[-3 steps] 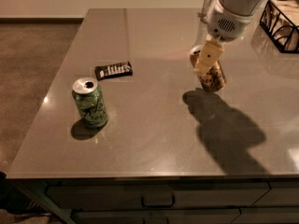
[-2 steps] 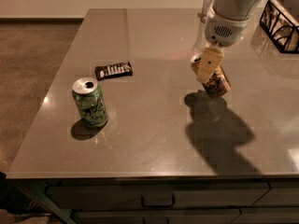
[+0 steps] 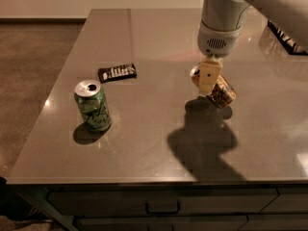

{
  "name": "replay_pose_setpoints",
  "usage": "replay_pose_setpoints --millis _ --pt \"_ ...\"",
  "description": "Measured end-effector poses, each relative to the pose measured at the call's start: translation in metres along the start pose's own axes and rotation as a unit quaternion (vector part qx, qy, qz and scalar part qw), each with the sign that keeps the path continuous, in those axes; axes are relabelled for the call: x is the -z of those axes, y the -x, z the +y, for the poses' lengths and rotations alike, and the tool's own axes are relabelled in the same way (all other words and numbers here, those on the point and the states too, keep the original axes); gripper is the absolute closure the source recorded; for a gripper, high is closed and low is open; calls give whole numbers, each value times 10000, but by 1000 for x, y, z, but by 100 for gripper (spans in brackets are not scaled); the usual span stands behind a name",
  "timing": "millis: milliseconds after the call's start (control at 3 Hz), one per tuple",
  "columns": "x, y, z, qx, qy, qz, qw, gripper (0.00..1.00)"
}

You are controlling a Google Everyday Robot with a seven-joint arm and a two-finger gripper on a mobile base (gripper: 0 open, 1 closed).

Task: Knock orange can over

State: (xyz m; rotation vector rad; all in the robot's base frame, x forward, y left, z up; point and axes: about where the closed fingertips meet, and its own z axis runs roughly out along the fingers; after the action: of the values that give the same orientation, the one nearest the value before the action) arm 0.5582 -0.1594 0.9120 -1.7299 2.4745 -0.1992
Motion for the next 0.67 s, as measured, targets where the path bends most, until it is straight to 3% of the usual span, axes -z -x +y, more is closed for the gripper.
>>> replay_pose_setpoints --millis 667 --pt "-18 8 6 268 170 202 9993 12"
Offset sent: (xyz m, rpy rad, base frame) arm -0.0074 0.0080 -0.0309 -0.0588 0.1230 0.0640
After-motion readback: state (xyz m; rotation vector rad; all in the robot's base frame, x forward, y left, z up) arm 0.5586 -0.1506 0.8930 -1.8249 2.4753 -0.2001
